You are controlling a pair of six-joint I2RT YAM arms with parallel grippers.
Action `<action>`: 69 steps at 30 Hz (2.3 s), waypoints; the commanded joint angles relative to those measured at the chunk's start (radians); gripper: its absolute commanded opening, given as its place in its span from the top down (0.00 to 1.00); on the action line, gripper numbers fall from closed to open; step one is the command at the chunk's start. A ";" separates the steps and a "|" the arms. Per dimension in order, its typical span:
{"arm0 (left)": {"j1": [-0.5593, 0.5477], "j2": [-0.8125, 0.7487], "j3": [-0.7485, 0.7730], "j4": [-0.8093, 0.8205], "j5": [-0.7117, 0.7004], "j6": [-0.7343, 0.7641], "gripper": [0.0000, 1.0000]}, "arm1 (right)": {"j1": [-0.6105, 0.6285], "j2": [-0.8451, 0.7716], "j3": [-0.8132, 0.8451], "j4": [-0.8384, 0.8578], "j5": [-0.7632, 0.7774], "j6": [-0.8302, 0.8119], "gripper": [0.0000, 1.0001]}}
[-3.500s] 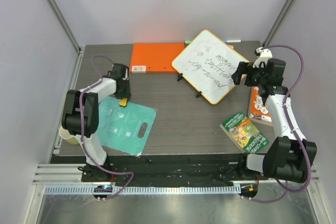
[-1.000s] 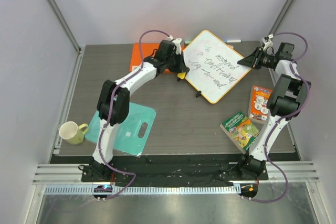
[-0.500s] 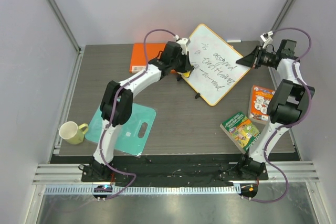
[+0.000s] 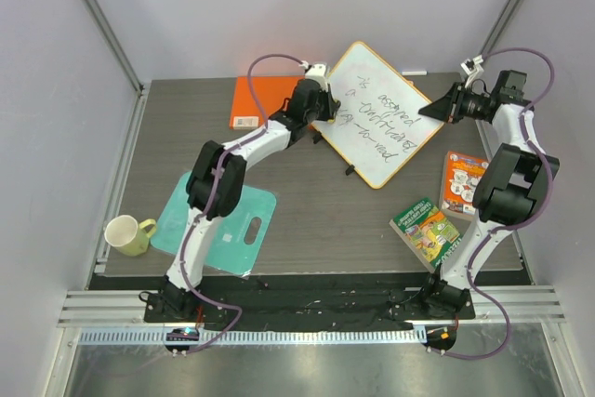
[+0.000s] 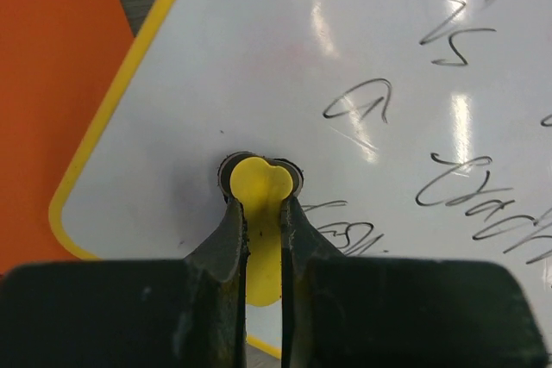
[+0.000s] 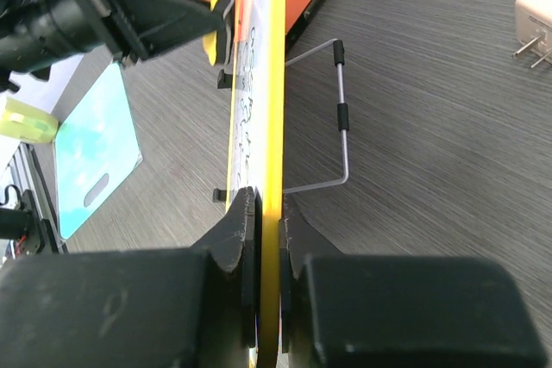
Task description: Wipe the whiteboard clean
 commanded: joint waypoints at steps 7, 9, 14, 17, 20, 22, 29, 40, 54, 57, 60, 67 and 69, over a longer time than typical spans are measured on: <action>0.041 0.155 0.198 0.098 0.178 -0.122 1.00 | 0.034 0.019 0.026 -0.101 0.196 -0.281 0.99; 0.032 0.186 0.264 0.064 0.218 -0.122 1.00 | 0.045 0.023 0.038 -0.116 0.208 -0.288 0.99; -0.019 0.164 0.180 0.128 0.227 -0.116 1.00 | 0.055 0.031 0.061 -0.138 0.208 -0.290 0.99; -0.046 0.138 0.108 0.154 0.226 -0.108 1.00 | 0.058 0.035 0.078 -0.145 0.214 -0.287 0.99; -0.075 0.123 0.061 0.158 0.218 -0.099 1.00 | 0.061 0.045 0.104 -0.156 0.214 -0.273 0.99; -0.104 0.114 0.033 0.151 0.215 -0.090 1.00 | 0.061 0.046 0.113 -0.158 0.210 -0.264 0.99; -0.212 0.072 -0.097 0.237 0.123 -0.079 1.00 | 0.074 0.051 0.130 -0.158 0.210 -0.247 0.99; -0.295 0.131 -0.018 0.220 -0.024 -0.045 1.00 | 0.075 0.048 0.130 -0.158 0.214 -0.236 0.99; -0.065 0.046 -0.136 0.220 -0.095 -0.130 1.00 | 0.077 0.036 0.119 -0.162 0.225 -0.245 0.99; -0.034 0.060 -0.098 0.204 -0.097 -0.124 1.00 | 0.075 0.037 0.119 -0.167 0.228 -0.248 0.99; -0.028 0.095 0.012 0.155 -0.086 -0.105 1.00 | 0.075 0.040 0.122 -0.173 0.233 -0.253 0.99; -0.031 0.206 0.315 0.027 -0.009 -0.087 1.00 | 0.075 0.046 0.133 -0.207 0.236 -0.276 0.99; -0.036 0.224 0.375 0.017 0.023 -0.075 1.00 | 0.078 0.049 0.144 -0.231 0.237 -0.291 0.99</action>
